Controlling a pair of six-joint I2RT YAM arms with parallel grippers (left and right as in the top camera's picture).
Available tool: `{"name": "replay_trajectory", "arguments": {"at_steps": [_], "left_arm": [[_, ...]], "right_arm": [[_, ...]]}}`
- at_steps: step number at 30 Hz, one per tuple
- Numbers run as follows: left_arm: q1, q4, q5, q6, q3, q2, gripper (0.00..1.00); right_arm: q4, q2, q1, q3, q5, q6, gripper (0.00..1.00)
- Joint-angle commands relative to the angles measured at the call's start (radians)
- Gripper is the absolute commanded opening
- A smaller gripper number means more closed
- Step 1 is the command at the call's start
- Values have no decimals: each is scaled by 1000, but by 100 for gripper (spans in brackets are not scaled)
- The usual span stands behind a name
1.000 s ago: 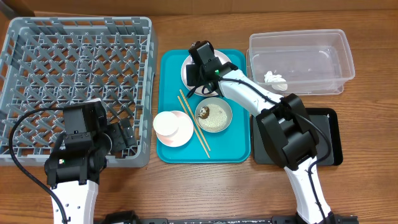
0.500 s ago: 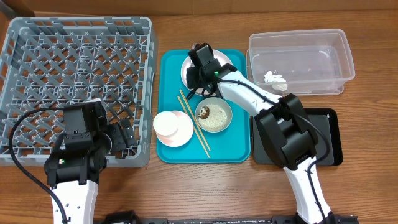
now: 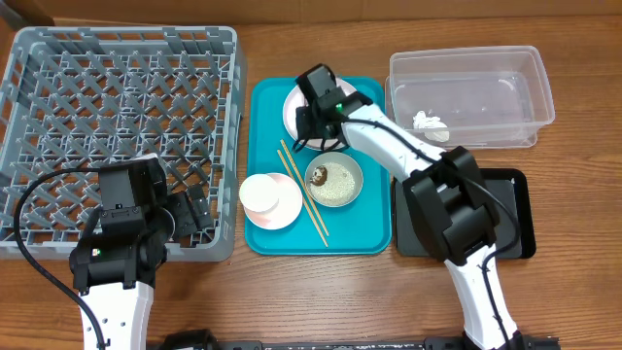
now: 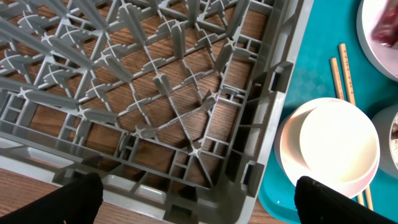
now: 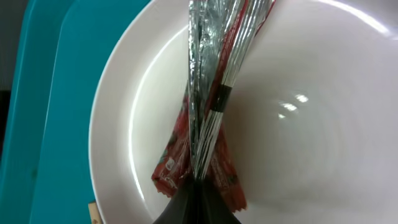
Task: Sort waste into correct bins and load items into the dishwasher
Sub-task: 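Carry the red wrapper to the clear bin and release it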
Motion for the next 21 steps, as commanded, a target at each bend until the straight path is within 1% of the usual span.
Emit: {"name": "replay_trajectory", "arguments": {"at_steps": [1, 5, 9, 12, 15, 18, 21], "left_arm": [[5, 5, -3, -5, 24, -3, 100], [5, 6, -3, -1, 24, -3, 100], [5, 5, -3, -1, 24, -3, 100], [5, 5, -2, -1, 24, -3, 100], [5, 5, -2, -1, 24, -3, 100], [5, 6, -2, -2, 24, -3, 100], [5, 6, -2, -2, 24, -3, 100]], "right_arm": [[-21, -140, -53, 50, 14, -2, 4], [-89, -265, -117, 50, 14, -1, 4], [-201, -359, -196, 50, 14, 24, 4], [-302, -394, -265, 49, 14, 101, 4], [-408, -396, -344, 46, -1, 223, 4], [-468, -386, -402, 39, -39, 241, 4], [-500, -381, -435, 39, -42, 237, 13]]}}
